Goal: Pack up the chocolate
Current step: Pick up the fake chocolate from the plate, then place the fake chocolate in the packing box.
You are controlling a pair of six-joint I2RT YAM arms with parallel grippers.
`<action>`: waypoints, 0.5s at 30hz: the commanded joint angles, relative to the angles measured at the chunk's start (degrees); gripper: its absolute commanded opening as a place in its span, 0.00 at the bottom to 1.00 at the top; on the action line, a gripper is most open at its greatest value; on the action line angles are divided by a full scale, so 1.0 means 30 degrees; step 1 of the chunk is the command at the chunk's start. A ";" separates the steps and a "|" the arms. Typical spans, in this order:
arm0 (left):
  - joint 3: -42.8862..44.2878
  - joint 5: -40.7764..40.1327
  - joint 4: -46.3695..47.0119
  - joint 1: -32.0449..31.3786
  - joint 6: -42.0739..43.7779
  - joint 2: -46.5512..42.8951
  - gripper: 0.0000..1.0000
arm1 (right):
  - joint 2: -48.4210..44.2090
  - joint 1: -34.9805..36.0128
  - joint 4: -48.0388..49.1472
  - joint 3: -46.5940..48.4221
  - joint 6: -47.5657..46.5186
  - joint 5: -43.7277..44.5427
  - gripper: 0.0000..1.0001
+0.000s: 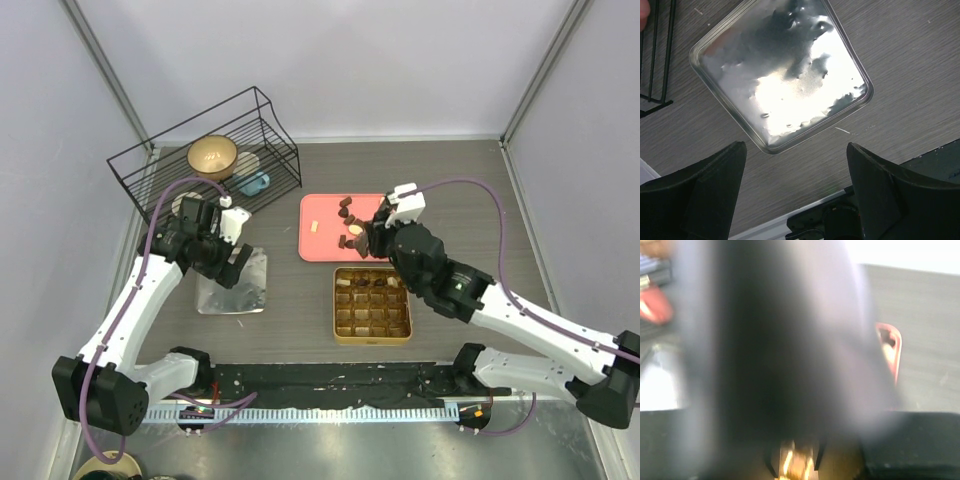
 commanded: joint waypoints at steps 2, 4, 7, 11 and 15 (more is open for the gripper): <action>0.0811 -0.0476 0.0173 0.0067 0.0608 -0.0353 0.85 | -0.1782 0.0755 -0.4416 -0.0105 0.2550 0.0054 0.13; 0.0782 -0.0477 0.0114 0.0068 0.0637 -0.0470 0.85 | -0.1989 0.0873 -0.4686 -0.0192 0.2815 -0.0590 0.13; 0.0665 -0.0447 0.0085 0.0068 0.0579 -0.0529 0.85 | -0.1873 0.1019 -0.4832 -0.0252 0.2933 -0.1852 0.13; 0.0693 -0.0447 -0.0032 0.0068 0.0549 -0.0617 0.85 | -0.1755 0.1254 -0.4834 -0.0602 0.2904 -0.2760 0.13; 0.0723 -0.0476 -0.0149 0.0068 0.0666 -0.0617 0.85 | -0.2134 0.1313 -0.4775 -0.1246 0.3254 -0.2909 0.14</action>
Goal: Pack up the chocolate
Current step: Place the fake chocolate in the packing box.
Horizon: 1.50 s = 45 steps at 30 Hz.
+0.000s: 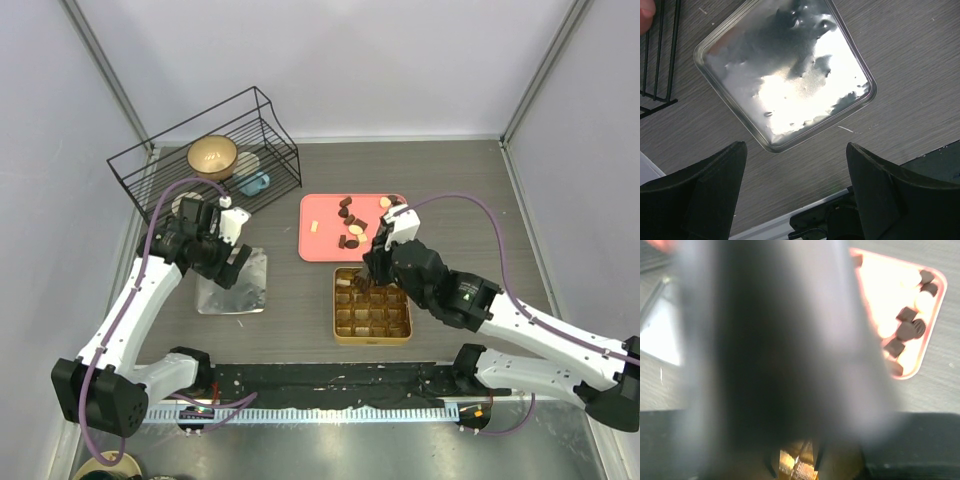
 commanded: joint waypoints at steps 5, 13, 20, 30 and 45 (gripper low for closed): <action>0.0920 -0.0112 -0.0062 0.0067 0.0317 -0.0135 0.86 | -0.0804 0.0126 0.1444 -0.1434 0.0648 -0.0453 0.16; 0.0980 -0.0404 0.0494 0.0096 0.0287 0.1095 1.00 | -0.0190 0.0155 0.2968 -0.1875 -0.0348 -0.0569 0.21; 0.1301 -0.0581 0.0964 0.0097 0.0171 0.2296 1.00 | 0.0219 0.0155 0.3497 -0.2051 -0.1137 -0.0014 0.28; 0.1390 -0.0727 0.0846 0.0097 0.0200 0.2210 1.00 | 0.0074 0.0155 0.3057 -0.0824 -0.1871 0.0338 0.49; 0.1653 -0.0229 0.0084 0.0068 -0.0064 0.1565 1.00 | 0.5020 -0.0721 0.9288 0.3306 -0.5416 -0.0450 0.33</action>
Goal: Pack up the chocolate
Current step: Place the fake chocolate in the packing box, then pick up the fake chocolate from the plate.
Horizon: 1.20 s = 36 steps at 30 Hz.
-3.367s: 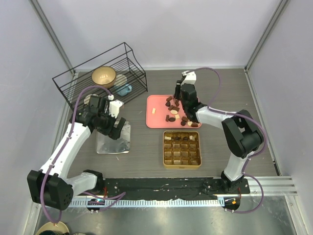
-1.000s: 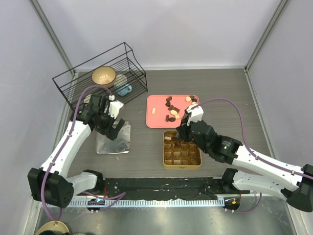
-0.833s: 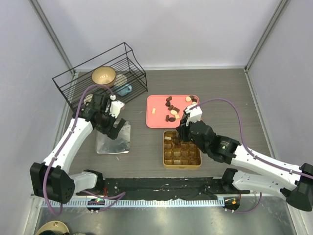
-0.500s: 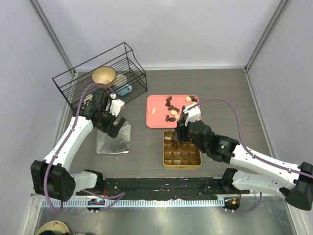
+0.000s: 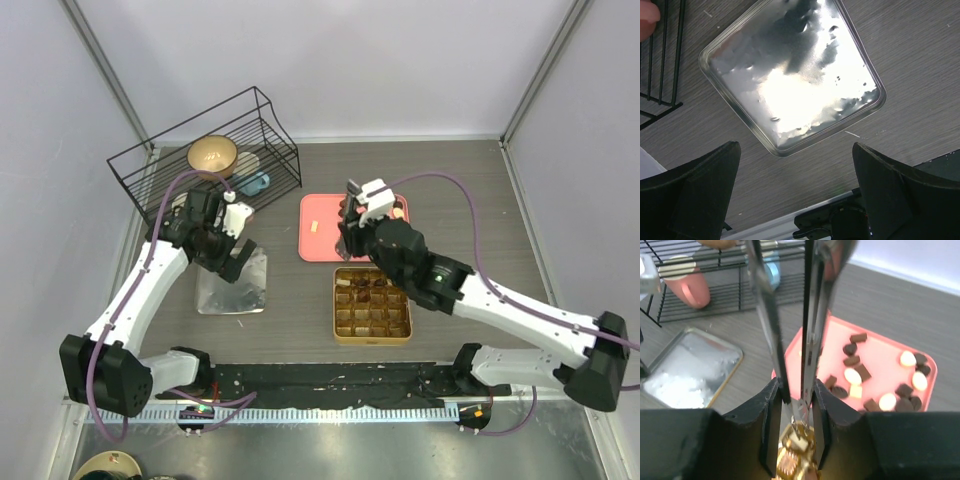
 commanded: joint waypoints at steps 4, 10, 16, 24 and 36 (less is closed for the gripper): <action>0.0779 0.0149 -0.0105 0.0097 -0.0108 -0.0679 1.00 | 0.4714 -0.2684 0.6405 0.2257 -0.0788 -0.2909 0.24; 0.0837 0.0148 -0.0163 0.0126 -0.0313 -0.0797 1.00 | 0.8728 -0.4181 0.8782 0.3897 -0.0524 -0.3969 0.23; 0.0838 0.0032 -0.0193 0.0097 -0.0342 -0.0797 1.00 | 1.1452 -0.4270 0.9925 0.5333 -0.0377 -0.3032 0.44; 0.0603 -0.0115 -0.0134 0.0097 -0.0489 -0.1061 1.00 | 1.3595 -0.4504 1.0512 0.6008 -0.0261 -0.2005 0.55; 0.0574 -0.0437 -0.0310 0.0097 -0.0342 -0.1383 1.00 | 1.4709 -0.4650 1.0543 0.5803 0.1115 -0.2590 0.54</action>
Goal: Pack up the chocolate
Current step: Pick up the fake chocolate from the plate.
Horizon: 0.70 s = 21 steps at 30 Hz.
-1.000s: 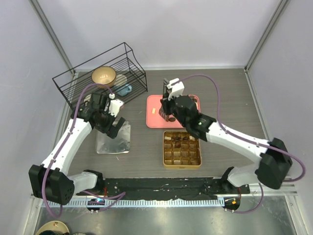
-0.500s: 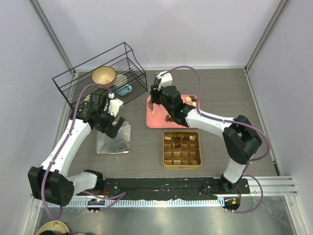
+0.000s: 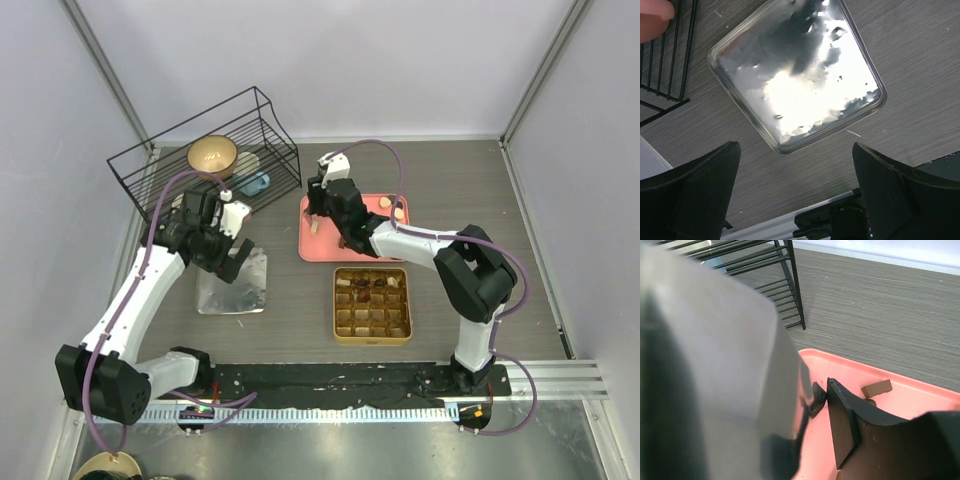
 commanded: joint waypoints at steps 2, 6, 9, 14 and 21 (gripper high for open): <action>0.0421 -0.0263 -0.0157 0.0097 -0.0138 -0.0683 1.00 | -0.0204 -0.0032 0.0901 0.0551 0.0942 -0.0027 0.53; 0.0275 -0.0263 -0.0187 0.0126 -0.0080 -0.0918 1.00 | -0.0556 -0.0061 -0.0443 0.0608 0.1760 0.0411 0.47; 0.0216 -0.0204 -0.0333 0.0126 -0.0079 -0.1094 1.00 | -0.1023 0.0027 -0.1471 0.0463 0.2143 0.0559 0.46; 0.0215 -0.0028 -0.0625 0.0126 0.0008 -0.1649 1.00 | -0.1551 0.0378 -0.2525 0.0052 0.2320 0.1057 0.46; 0.0274 -0.0115 -0.1094 0.0097 0.0067 -0.2295 1.00 | -0.1288 0.0906 -0.3318 0.0345 0.2027 0.1643 0.50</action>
